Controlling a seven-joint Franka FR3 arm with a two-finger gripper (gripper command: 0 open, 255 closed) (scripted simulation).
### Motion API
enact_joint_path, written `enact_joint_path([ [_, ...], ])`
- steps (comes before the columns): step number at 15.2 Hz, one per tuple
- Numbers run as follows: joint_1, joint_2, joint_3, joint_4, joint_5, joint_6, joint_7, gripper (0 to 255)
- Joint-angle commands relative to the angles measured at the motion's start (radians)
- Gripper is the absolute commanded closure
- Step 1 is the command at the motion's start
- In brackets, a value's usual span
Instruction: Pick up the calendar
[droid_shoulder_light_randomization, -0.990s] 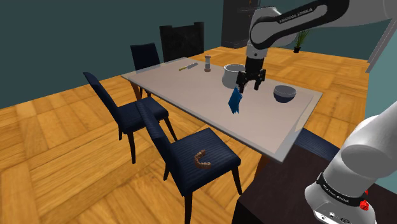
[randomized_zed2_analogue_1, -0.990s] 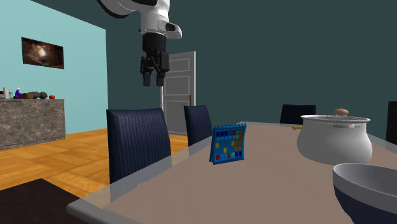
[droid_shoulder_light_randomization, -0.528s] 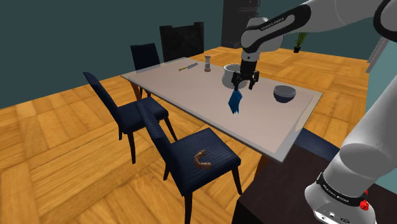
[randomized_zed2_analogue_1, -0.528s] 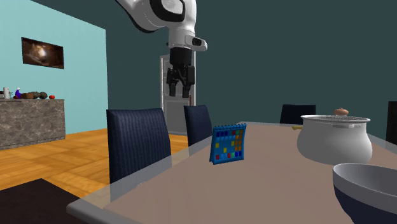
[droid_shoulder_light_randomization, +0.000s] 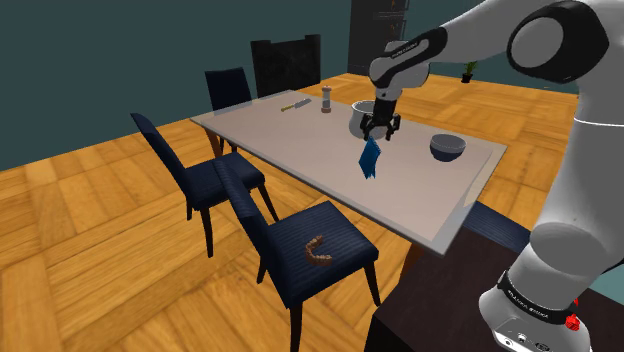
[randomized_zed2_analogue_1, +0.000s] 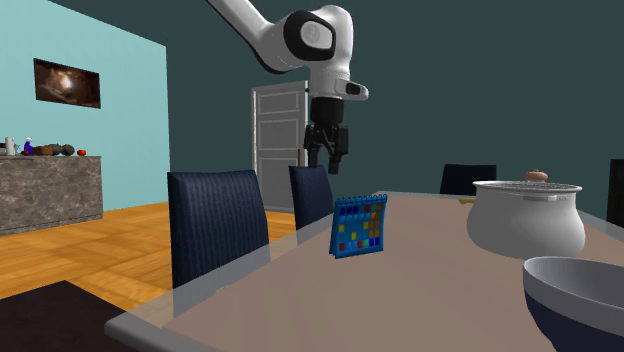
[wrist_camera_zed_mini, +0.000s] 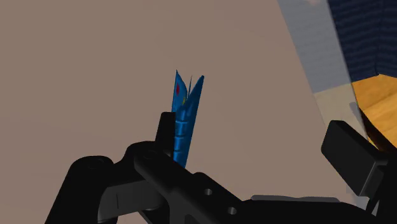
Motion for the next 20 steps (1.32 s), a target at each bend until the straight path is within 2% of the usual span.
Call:
enact_joint_path([
  [1,-0.020,0.074,-0.007,0.068,0.024,0.005,-0.007,0],
  [8,-0.096,0.316,-0.016,0.343,0.092,-0.034,-0.009,0],
  [17,-0.098,0.360,-0.008,0.310,0.106,0.042,-0.025,0],
  [18,-0.097,0.359,-0.008,0.308,0.106,0.043,-0.025,255],
  [20,-0.097,0.359,-0.008,0.308,0.106,0.043,-0.025,255],
])
